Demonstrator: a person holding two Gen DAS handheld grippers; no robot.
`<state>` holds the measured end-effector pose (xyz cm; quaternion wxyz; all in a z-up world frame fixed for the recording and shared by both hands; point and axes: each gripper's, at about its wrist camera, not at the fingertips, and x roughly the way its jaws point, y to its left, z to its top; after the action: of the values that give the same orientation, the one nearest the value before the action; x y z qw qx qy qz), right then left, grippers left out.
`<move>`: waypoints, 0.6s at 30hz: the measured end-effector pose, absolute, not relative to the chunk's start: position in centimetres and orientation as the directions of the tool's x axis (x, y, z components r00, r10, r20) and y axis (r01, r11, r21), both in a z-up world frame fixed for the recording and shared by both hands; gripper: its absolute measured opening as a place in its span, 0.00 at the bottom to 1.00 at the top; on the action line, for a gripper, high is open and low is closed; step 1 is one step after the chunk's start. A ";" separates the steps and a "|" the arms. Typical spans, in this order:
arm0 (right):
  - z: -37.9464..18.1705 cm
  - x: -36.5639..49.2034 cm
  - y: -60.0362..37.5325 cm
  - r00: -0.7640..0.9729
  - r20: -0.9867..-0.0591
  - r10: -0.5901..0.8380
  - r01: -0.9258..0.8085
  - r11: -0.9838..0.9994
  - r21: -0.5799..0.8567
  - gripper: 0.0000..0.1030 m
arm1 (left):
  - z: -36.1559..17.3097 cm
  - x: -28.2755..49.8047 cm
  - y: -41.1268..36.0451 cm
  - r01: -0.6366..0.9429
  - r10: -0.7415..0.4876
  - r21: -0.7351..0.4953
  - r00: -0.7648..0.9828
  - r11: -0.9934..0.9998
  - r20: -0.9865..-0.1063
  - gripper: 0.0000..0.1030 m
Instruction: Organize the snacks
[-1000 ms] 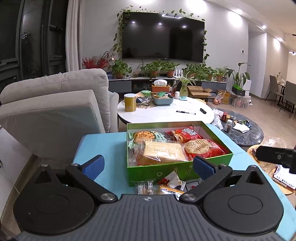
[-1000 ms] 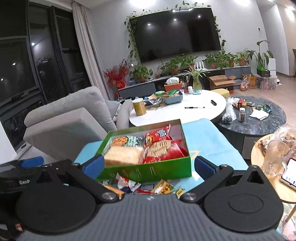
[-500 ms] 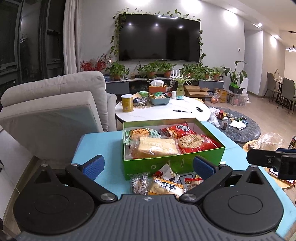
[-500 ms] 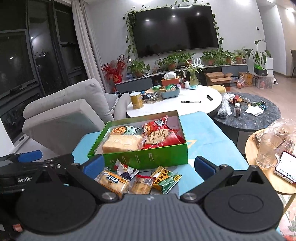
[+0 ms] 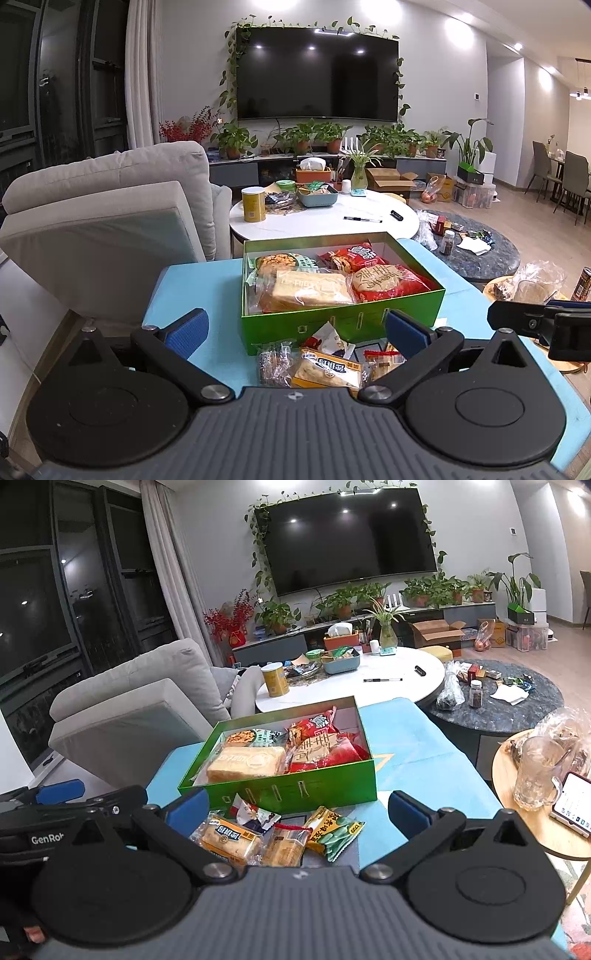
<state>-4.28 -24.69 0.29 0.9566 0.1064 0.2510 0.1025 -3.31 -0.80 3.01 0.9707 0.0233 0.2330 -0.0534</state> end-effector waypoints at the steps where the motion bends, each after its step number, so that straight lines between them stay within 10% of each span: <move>1: 0.2 -4.3 -24.8 0.853 -0.459 0.249 -0.142 0.956 0.256 0.67 | 3.0 -3.3 -0.8 0.116 -0.094 0.020 0.885 0.993 -0.456 0.99; 18: 0.4 -4.5 -25.3 0.854 -0.451 0.258 -0.145 0.952 0.270 0.67 | 3.1 -3.8 -1.0 0.111 -0.088 0.023 0.886 0.994 -0.455 0.99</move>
<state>-4.51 -25.26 0.37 0.9562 0.1136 0.2483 0.1055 -3.75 -1.02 3.08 0.9708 0.0241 0.2329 -0.0513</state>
